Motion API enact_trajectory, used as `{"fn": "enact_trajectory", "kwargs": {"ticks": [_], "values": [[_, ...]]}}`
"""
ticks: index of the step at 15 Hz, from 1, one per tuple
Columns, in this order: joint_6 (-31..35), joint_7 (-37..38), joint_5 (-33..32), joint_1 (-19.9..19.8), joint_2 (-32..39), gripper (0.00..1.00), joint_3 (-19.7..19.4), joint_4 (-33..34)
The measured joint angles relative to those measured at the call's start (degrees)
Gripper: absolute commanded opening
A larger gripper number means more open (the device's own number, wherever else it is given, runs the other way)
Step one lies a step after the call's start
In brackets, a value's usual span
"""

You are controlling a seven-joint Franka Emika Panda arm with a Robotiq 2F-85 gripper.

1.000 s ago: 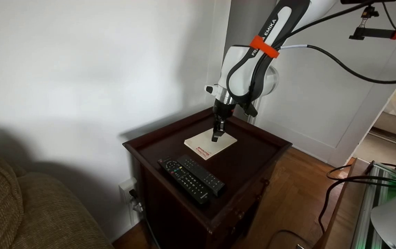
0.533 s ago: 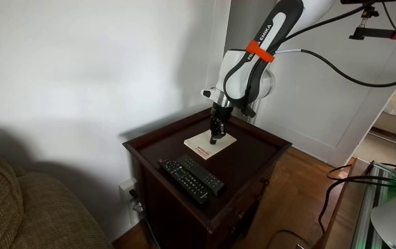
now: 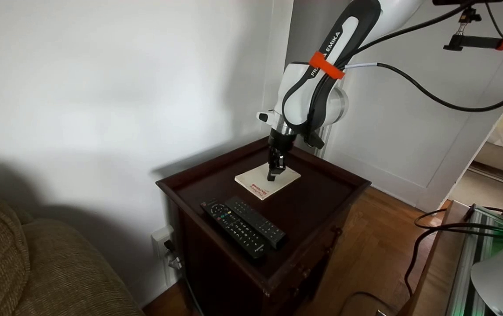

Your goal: Rotate the book on the worktop clockwise once

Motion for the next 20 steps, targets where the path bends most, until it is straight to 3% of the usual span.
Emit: {"fn": "enact_trajectory", "kwargs": {"ticks": [5, 13, 20], "values": [[0.00, 8.96, 5.86, 0.05, 0.02, 0.00, 0.00, 0.13], [0.06, 27.65, 9.37, 0.69, -0.32, 0.00, -1.83, 0.05], [0.07, 41.76, 13.44, 3.96, -1.81, 0.00, -5.45, -1.95]]}}
